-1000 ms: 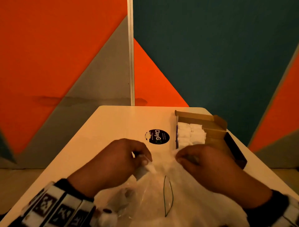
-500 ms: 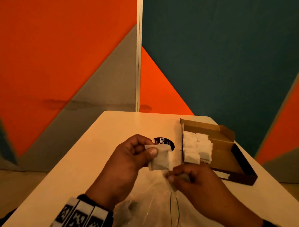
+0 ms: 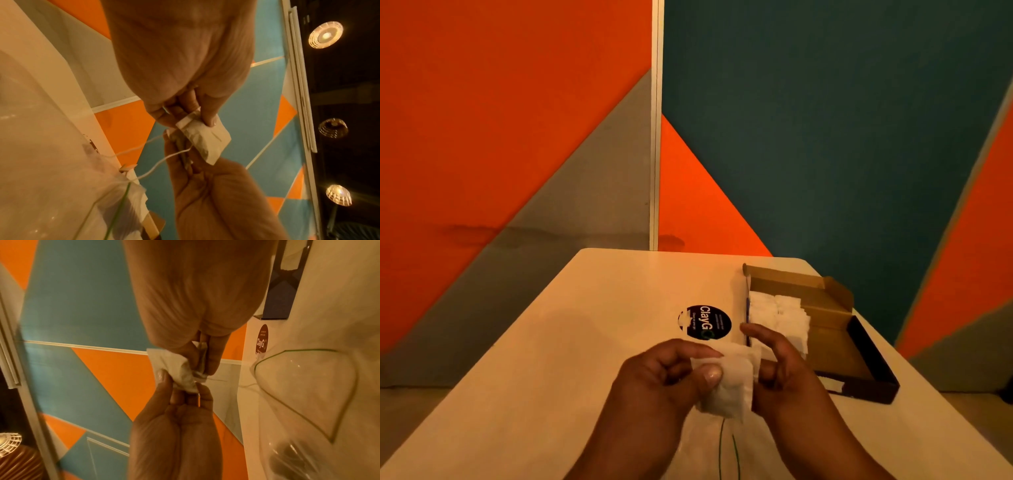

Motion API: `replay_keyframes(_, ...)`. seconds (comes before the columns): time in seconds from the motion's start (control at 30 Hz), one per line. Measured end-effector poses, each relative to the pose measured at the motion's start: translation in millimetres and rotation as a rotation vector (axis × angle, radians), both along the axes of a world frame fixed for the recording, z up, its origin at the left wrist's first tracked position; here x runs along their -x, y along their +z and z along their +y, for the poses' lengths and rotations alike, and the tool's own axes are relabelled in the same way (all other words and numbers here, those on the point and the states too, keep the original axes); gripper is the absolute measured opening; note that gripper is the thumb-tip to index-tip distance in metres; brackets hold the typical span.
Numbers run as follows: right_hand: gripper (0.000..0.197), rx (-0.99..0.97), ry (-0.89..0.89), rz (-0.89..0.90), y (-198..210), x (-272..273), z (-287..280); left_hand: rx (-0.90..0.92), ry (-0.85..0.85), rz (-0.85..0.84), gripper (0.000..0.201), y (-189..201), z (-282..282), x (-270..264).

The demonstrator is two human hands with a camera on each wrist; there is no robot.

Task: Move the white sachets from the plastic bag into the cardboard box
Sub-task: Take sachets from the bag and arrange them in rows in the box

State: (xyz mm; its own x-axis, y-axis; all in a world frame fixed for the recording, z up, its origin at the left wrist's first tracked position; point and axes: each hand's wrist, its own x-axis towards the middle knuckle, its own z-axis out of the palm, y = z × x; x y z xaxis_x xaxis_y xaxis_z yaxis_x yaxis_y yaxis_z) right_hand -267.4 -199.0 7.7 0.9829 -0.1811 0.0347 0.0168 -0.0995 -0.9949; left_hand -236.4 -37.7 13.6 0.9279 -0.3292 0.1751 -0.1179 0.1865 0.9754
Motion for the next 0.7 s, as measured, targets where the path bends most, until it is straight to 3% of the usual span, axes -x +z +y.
replay_keyframes(0.3, 0.049, -0.027, 0.038, 0.029, -5.3, 0.1, 5.0, -0.261, 0.233, -0.187, 0.025, -13.8, -12.5, -4.1)
replay_keyframes(0.43, 0.044, 0.005, 0.046, 0.009, -4.9, 4.0, 5.9, -0.187, 0.153, -0.117, 0.025, -14.3, -13.3, -5.2)
replay_keyframes(0.7, 0.037, 0.145, -0.041, 0.037, -7.0, 13.0, 11.2, -0.050, 0.202, -0.100, 0.036, -14.0, -11.5, -3.7)
